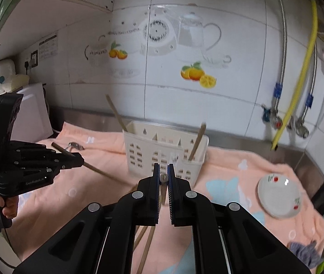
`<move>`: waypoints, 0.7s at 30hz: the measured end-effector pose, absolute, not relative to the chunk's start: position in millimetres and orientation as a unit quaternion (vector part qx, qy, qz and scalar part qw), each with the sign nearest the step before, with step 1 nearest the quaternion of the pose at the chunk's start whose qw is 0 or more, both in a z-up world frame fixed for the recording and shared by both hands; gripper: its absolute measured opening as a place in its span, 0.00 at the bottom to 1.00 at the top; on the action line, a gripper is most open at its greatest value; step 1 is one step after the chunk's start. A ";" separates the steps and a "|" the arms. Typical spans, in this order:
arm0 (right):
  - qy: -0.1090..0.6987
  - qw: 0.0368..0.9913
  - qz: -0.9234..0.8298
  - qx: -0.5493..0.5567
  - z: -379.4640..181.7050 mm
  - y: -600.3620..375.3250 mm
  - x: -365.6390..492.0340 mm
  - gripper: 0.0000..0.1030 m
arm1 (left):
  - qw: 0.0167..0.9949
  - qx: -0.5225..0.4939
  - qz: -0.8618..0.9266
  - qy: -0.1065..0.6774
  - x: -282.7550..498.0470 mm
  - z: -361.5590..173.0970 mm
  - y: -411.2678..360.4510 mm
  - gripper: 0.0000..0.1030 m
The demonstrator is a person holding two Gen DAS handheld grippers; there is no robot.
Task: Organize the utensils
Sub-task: 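Carry the right gripper's chopstick into the white holder and release it while the left gripper does likewise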
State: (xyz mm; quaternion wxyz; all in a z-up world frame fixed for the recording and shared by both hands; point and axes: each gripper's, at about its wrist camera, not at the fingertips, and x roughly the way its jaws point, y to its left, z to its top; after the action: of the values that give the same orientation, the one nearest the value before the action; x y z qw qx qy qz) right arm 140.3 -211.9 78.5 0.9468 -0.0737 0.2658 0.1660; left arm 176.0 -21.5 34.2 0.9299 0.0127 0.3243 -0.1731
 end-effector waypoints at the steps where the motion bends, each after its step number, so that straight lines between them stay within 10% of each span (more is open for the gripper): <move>1: 0.261 0.947 0.168 -0.076 85.3 -211.0 142.8 0.06 | 0.931 0.014 -0.175 0.321 177.3 38.5 -22.0 0.05; 21: 0.176 0.968 0.139 -0.112 174.7 -205.0 181.0 0.06 | 0.955 0.012 -0.203 0.217 191.9 153.0 -24.4 0.05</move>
State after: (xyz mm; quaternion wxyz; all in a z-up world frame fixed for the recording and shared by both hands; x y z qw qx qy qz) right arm 181.0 -205.0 174.7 0.9680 -0.1116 0.1763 0.1391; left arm 191.9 -24.4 153.0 0.9548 0.0122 0.2171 -0.2027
